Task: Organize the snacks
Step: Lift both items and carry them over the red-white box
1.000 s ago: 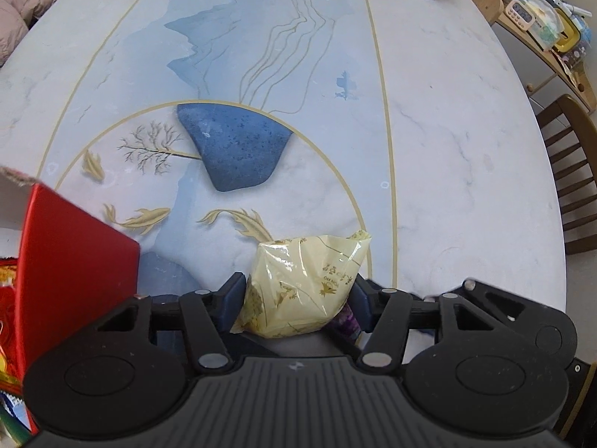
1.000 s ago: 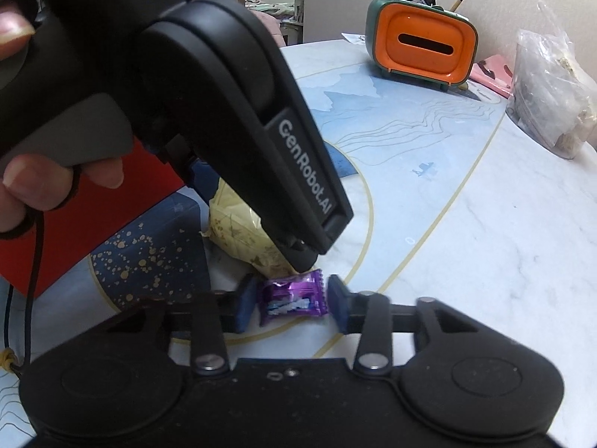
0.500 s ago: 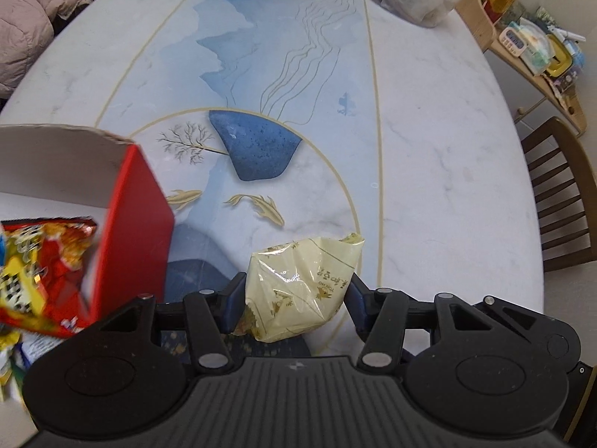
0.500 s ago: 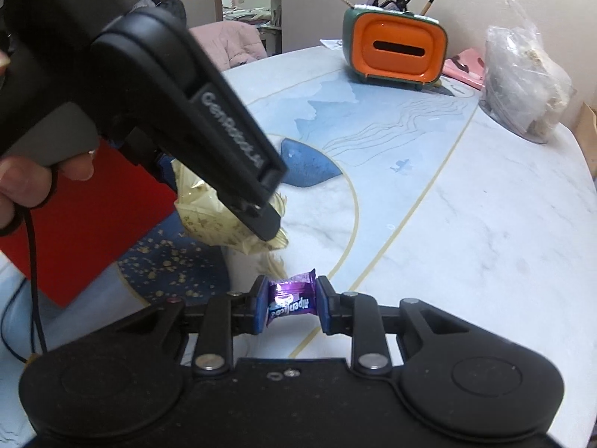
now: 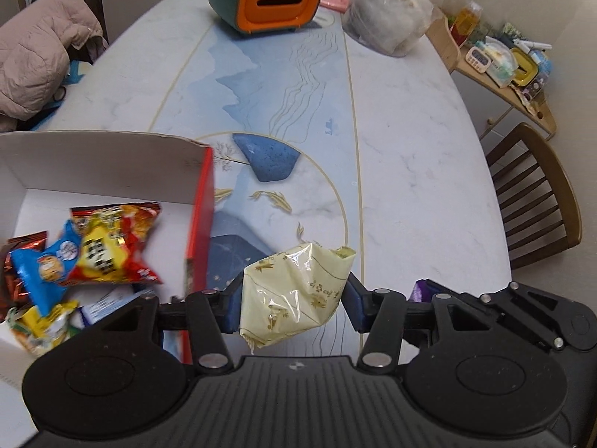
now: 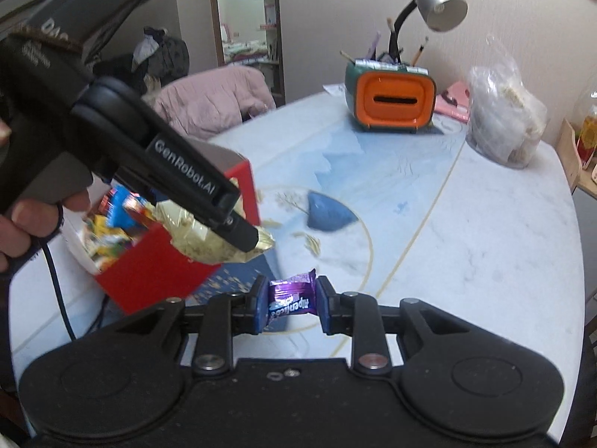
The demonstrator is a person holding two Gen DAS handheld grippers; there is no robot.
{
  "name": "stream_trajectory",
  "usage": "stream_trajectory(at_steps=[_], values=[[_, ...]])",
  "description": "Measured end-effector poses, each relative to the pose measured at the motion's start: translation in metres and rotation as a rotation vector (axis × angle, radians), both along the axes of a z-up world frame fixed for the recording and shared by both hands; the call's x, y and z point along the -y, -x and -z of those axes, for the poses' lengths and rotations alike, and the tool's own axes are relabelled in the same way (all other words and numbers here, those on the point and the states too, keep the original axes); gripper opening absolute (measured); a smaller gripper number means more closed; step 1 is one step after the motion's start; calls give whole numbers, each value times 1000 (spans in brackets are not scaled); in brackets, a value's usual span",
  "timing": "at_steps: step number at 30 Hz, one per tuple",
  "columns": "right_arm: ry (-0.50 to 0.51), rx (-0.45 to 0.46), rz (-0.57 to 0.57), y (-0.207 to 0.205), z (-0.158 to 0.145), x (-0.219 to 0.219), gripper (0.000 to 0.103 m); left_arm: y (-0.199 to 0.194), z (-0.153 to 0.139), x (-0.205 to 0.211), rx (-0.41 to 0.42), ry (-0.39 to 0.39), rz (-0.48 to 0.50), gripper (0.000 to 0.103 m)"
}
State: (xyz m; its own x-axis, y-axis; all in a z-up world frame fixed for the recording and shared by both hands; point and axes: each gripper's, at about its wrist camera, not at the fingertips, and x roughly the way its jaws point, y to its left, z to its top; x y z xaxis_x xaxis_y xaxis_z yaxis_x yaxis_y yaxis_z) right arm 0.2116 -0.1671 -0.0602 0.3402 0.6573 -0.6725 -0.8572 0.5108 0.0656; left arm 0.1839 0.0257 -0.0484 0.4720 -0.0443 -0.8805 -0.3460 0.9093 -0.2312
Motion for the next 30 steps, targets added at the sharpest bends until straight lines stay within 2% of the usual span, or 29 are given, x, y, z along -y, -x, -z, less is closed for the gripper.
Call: stream_trajectory(at_steps=[12,21,30], values=[[-52,30,-5,48,-41,-27,25,61,-34,-29,71,-42,-8,52],[-60,33,-33,76,-49,-76,25,103,-48,-80,95,-94,-49,52],[-48,28,-53,92,-42,-137,25,129,-44,-142,85,-124,-97,52]])
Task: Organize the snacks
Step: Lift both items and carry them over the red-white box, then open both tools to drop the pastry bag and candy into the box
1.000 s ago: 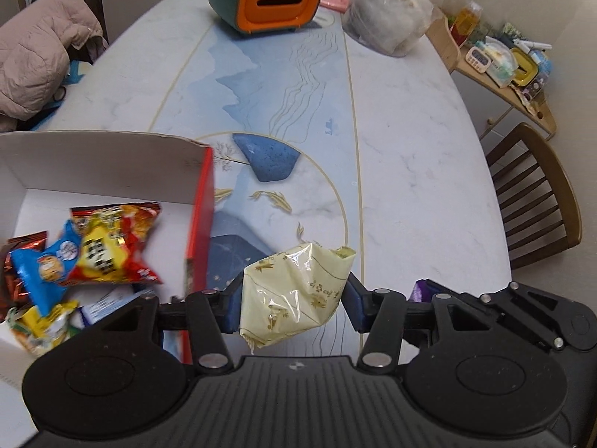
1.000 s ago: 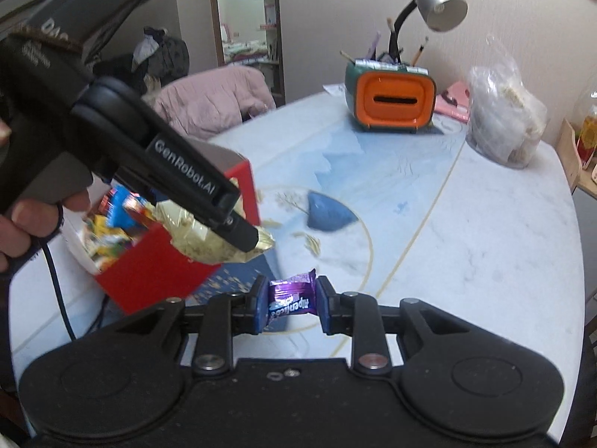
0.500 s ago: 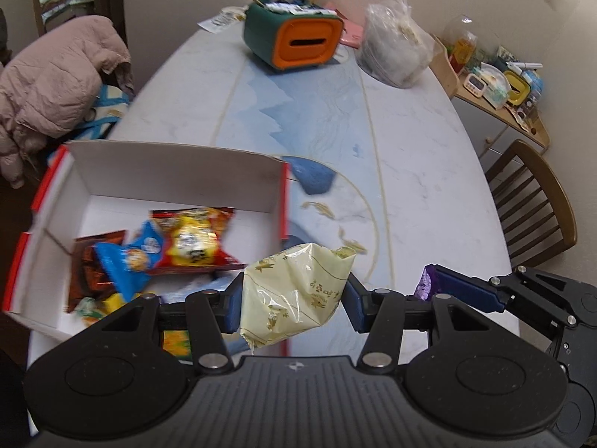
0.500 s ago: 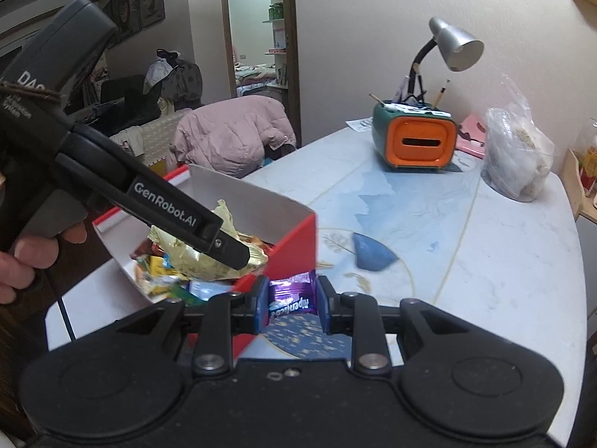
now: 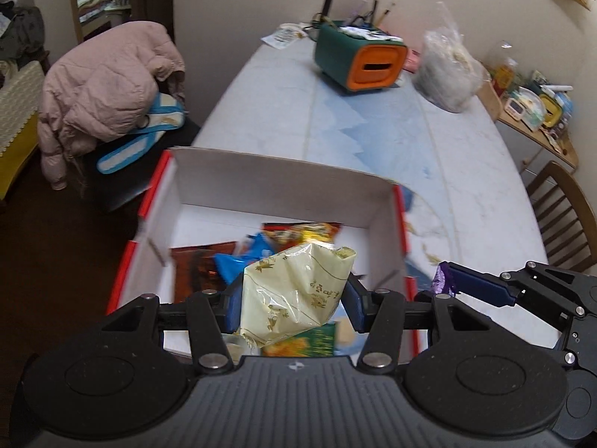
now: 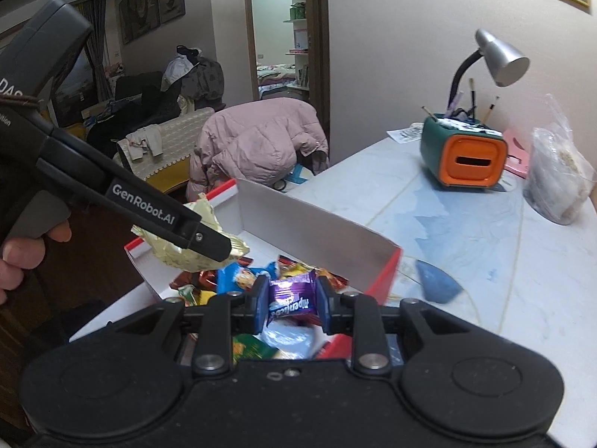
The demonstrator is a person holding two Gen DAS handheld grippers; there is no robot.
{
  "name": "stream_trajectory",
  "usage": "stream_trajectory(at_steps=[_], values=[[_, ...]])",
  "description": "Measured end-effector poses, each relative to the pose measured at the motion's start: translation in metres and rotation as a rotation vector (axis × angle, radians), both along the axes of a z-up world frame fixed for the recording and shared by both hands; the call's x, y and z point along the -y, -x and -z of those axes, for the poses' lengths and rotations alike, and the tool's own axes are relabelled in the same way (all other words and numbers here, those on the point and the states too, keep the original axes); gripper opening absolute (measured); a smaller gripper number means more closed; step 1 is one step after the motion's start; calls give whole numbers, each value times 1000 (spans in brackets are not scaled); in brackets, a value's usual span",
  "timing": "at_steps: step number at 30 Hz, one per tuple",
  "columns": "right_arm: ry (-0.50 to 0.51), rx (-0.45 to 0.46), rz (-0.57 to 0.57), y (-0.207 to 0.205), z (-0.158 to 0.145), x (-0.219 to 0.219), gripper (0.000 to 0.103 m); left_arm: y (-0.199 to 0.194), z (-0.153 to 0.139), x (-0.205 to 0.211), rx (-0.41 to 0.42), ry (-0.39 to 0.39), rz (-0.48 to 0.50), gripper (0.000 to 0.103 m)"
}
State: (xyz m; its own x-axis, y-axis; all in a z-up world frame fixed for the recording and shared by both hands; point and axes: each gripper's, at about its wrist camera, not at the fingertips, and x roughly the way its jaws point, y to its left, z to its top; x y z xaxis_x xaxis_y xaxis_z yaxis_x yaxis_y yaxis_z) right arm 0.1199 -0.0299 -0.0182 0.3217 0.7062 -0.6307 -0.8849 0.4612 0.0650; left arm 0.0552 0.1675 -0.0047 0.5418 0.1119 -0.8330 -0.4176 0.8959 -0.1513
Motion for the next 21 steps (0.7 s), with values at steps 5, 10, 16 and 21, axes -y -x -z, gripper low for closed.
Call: stream_trajectory(at_steps=[5,10,16,21], values=[[28,0,8,0,10,-30,25,0,11,-30,-18,-5,-18,52],[75,-31,26,-6,27,-53,25,-9,29,-51,-48,-4,-15,52],[144,-50,47,-10,52,-70,25,-23,55,-62,-98,2,6,52],[184,-61,47,-8,66,-77,26,-30,69,-63,-123,-4,32,52]])
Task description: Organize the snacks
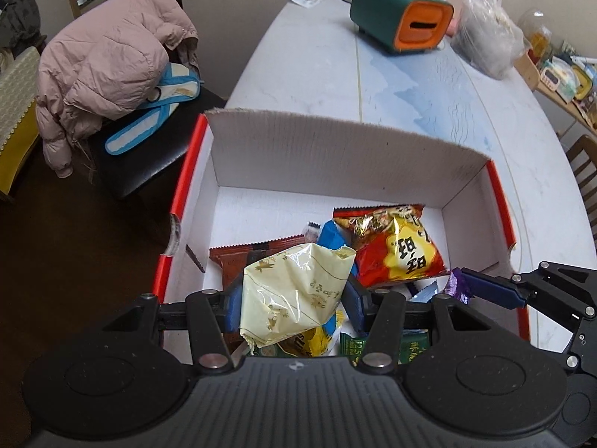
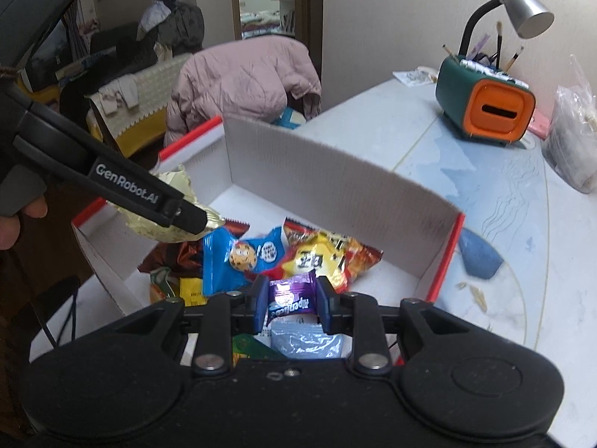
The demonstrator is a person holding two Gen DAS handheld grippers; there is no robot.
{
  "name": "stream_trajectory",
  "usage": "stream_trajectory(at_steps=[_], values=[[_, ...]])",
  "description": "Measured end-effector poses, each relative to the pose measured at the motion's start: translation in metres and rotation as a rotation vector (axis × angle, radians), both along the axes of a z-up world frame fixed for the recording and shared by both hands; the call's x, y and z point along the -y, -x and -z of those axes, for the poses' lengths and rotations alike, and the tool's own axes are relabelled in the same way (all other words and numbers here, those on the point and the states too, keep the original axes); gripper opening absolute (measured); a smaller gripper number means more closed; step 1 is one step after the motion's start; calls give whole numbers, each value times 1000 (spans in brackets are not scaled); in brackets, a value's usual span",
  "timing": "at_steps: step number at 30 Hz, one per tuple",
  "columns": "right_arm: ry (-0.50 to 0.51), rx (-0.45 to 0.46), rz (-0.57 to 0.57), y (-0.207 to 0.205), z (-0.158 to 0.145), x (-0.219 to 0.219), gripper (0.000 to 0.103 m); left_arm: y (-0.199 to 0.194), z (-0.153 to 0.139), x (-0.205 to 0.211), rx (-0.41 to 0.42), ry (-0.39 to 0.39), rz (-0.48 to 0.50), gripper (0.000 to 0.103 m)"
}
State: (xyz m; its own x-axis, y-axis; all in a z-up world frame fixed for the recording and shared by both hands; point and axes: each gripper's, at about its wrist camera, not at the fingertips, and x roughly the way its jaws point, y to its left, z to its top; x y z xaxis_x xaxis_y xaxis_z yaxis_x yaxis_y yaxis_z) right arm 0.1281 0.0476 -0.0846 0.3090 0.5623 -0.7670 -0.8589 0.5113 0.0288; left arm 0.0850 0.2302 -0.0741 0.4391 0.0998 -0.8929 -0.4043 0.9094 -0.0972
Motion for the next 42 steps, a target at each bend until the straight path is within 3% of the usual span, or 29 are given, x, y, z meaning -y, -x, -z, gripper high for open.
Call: stream_trajectory(at_steps=[21,42], values=[[53,-72,44,2,28,-2,32,4,24,20,-6,-87,45,52],[-95,-51,61,21,-20,24,75,52,-18,37,168,-117,51,58]])
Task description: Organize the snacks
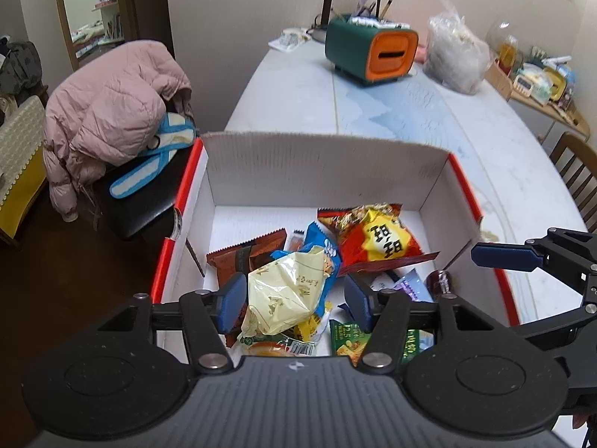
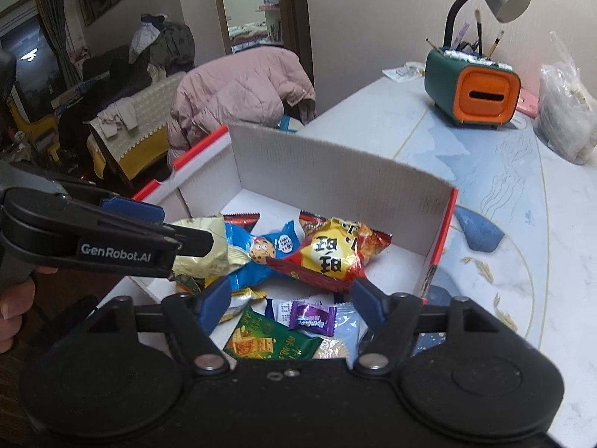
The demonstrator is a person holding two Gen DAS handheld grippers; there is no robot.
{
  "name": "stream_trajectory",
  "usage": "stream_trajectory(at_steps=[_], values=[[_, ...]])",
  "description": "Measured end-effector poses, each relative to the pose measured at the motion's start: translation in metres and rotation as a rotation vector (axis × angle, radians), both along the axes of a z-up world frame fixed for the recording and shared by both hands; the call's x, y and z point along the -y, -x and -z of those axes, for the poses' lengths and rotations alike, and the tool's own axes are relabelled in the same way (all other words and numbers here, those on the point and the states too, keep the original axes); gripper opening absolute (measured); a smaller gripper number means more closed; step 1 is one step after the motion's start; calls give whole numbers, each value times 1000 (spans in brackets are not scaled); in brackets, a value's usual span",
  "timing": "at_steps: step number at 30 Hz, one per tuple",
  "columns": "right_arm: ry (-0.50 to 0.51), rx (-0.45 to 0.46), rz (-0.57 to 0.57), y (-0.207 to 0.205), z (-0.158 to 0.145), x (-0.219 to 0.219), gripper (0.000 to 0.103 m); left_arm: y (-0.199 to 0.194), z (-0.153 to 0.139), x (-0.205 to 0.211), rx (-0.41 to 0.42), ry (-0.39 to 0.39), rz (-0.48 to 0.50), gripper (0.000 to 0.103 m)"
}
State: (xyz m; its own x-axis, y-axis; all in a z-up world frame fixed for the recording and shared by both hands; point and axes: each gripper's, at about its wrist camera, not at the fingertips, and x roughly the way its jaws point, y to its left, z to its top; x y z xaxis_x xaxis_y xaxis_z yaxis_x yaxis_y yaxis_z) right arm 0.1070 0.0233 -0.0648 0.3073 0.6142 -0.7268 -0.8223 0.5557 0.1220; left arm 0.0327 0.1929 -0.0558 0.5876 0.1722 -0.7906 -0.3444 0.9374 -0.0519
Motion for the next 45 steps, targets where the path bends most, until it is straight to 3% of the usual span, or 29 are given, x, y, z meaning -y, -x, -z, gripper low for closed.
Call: stream_trajectory(at_steps=[20,26,30,35,45], values=[[-182,90,56,26,-48,34,102,44,-42,17,170,-29,11,69],[-200,83,93,27,-51,41,103,52,-48,18,203,-23,7,73],[-205,79,118,31,-51,45,103,57,-53,18,236,-13,13,85],[-221,89,147,37,-54,50,103,64,-56,22,259,3,19,91],[-260,68,175,51,-62,61,103,78,-58,31,259,0,15,92]])
